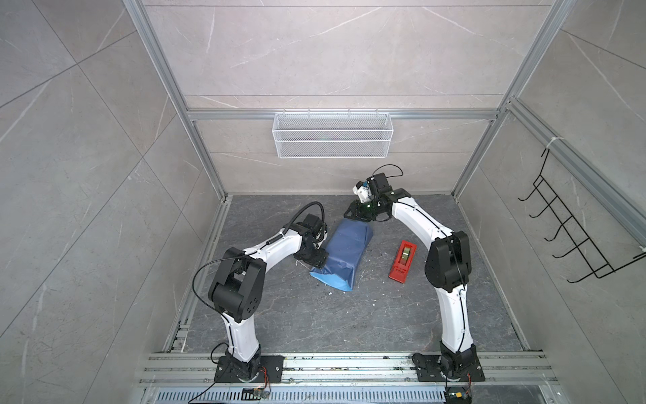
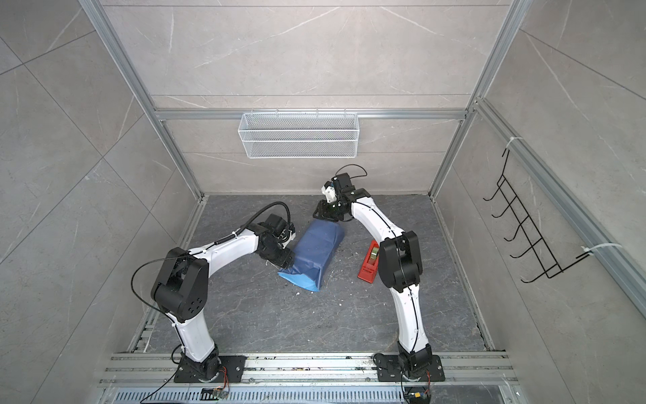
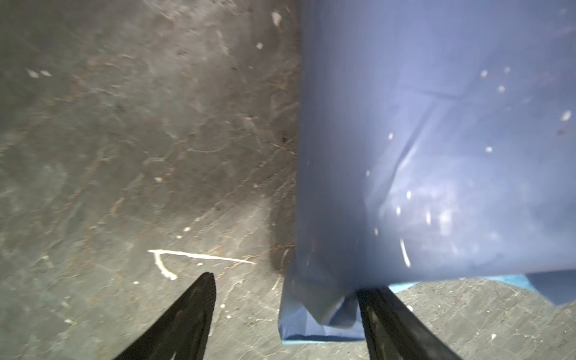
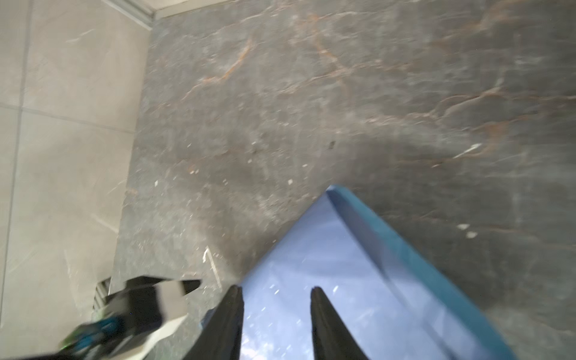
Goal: Wrap a gift box in wrapping paper
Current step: Rotate the gift box at the center of the table.
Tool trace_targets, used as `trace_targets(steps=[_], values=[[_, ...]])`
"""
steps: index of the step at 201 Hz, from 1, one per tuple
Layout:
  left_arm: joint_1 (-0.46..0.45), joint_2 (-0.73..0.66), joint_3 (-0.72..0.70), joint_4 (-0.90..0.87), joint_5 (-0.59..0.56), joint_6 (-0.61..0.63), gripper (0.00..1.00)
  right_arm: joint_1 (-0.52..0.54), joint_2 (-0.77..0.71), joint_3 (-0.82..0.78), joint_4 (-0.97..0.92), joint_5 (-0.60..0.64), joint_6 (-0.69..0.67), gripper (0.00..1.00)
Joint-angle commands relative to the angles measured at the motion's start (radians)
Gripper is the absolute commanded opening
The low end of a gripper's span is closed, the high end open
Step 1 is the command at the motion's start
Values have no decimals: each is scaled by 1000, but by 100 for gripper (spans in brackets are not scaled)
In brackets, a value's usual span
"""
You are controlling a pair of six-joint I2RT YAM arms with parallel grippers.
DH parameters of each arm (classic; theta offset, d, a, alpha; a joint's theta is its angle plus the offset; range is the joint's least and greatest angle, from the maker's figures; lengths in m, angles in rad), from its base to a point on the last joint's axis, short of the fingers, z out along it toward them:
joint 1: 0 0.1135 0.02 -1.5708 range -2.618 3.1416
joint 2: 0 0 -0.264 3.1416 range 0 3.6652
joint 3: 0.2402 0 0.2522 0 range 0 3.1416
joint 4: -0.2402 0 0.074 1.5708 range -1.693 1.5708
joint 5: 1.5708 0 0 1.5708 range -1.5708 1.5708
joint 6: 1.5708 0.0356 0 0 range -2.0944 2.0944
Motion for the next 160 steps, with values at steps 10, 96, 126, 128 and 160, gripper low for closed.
trace_targets(steps=[10, 96, 126, 128, 160], values=[[41, -100, -29, -6, 48, 64, 75, 5, 16, -58, -146, 12, -30, 37], [234, -297, -187, 157, 496, 355, 67, 18, -309, -527, 55, 11, 93, 37], [240, -261, -155, 120, 534, 438, 59, 27, -407, -541, 62, 20, 99, 37], [242, -258, -155, 122, 536, 434, 58, 29, -414, -542, 65, 21, 100, 37], [257, -253, -219, 186, 568, 419, 59, 80, -459, -630, 312, -104, 240, 32]])
